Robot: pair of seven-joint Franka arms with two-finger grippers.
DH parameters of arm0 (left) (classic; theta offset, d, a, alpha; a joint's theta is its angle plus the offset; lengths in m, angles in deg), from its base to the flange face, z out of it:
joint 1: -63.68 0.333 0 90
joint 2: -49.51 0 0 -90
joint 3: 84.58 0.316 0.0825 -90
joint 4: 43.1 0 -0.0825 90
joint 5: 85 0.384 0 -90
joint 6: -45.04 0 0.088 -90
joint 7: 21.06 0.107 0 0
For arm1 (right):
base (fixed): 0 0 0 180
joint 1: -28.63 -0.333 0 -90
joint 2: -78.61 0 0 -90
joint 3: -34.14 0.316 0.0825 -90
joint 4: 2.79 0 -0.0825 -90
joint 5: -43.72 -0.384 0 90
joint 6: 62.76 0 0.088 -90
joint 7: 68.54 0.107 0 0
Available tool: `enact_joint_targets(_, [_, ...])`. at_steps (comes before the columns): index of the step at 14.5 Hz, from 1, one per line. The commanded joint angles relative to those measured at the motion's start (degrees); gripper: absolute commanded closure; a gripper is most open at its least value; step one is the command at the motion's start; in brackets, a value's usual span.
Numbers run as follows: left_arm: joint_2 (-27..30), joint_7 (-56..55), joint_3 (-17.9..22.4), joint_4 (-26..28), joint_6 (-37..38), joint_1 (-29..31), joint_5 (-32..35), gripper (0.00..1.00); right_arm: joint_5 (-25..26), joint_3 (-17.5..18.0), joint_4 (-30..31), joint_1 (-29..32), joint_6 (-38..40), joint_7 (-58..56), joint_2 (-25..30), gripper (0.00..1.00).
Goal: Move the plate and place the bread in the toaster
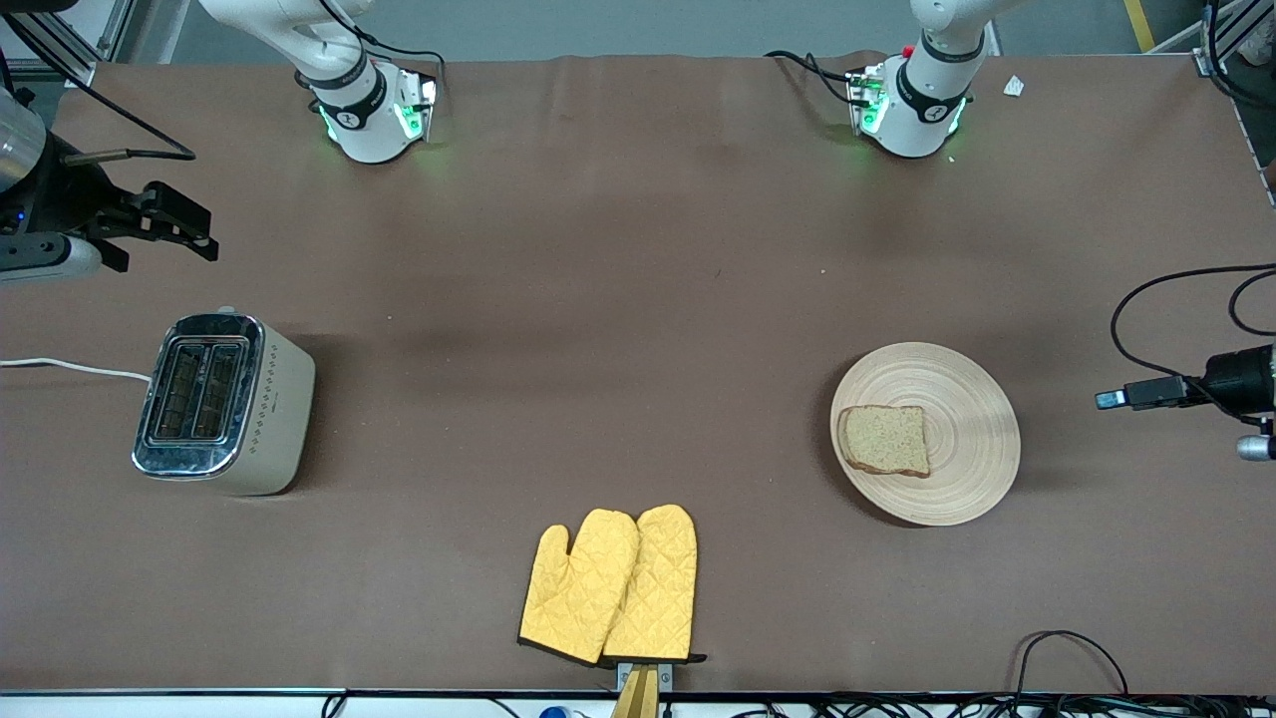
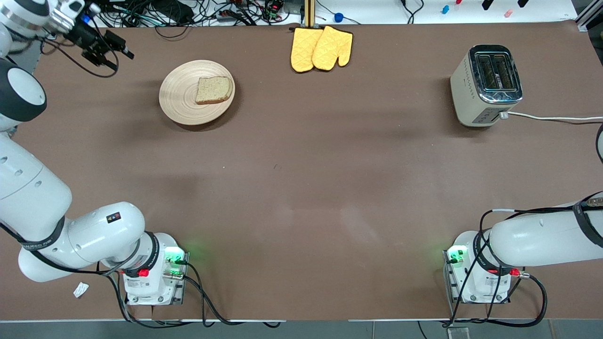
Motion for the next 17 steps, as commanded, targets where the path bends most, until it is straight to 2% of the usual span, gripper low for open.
enact_joint_targets(1, [-7.28,6.43,-0.3,-2.86,-0.02,2.05,-6.43,0.0,0.78,0.07,1.55,-0.26,-0.44,0.49,1.11,0.0])
enact_joint_targets(5, [-13.8,15.75,-0.3,-3.84,-0.28,3.2,-12.33,0.03,0.78,0.07,1.91,-0.43,-0.53,0.58,1.11,0.0])
enact_joint_targets(8, [-16.53,19.63,-0.3,-3.84,-0.28,3.02,-15.68,0.23,0.78,0.07,2.0,-0.43,-0.53,0.58,1.11,0.0])
enact_joint_targets(15, [-20.05,22.98,-0.83,-3.92,-0.37,2.23,-20.16,0.5,0.69,0.07,2.08,-0.34,-0.53,0.58,1.11,0.0])
enact_joint_targets(17, [-20.49,22.98,-1.53,-3.92,-0.37,2.23,-20.52,0.63,0.6,0.07,2.61,-0.43,-0.71,0.58,1.11,0.0])
